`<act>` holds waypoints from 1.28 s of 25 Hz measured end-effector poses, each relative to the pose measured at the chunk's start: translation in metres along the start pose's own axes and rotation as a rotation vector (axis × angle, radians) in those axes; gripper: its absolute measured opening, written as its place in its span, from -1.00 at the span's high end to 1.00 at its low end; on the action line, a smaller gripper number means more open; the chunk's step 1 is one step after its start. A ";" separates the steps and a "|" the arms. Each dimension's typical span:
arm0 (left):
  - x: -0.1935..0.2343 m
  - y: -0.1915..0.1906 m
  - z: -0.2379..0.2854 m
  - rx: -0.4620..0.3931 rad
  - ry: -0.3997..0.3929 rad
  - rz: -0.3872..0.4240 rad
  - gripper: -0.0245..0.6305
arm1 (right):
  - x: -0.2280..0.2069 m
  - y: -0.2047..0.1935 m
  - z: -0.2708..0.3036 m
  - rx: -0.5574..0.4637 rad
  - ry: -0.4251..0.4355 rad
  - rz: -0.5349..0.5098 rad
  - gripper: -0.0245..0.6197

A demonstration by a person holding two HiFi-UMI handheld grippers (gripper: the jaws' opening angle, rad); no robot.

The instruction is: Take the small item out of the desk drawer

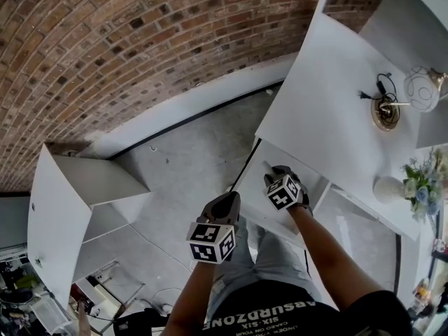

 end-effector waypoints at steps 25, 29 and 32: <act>-0.008 0.010 -0.016 -0.026 0.013 0.042 0.91 | 0.023 0.015 -0.072 -0.091 0.059 -0.056 0.51; -0.016 0.012 -0.015 -0.029 0.008 0.063 0.91 | 0.028 0.013 -0.085 -0.119 0.060 -0.067 0.51; -0.020 0.012 -0.015 -0.033 0.007 0.080 0.91 | 0.032 0.013 -0.093 -0.150 0.055 -0.062 0.51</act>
Point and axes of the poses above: the fingertips, and each gripper's own axes: z forward along the fingers, x to its left, y out of its top, the point moved 8 cm from there along -z, backward along the fingers, and after that the axes turned 15 degrees about y, right-handed, at the moved point
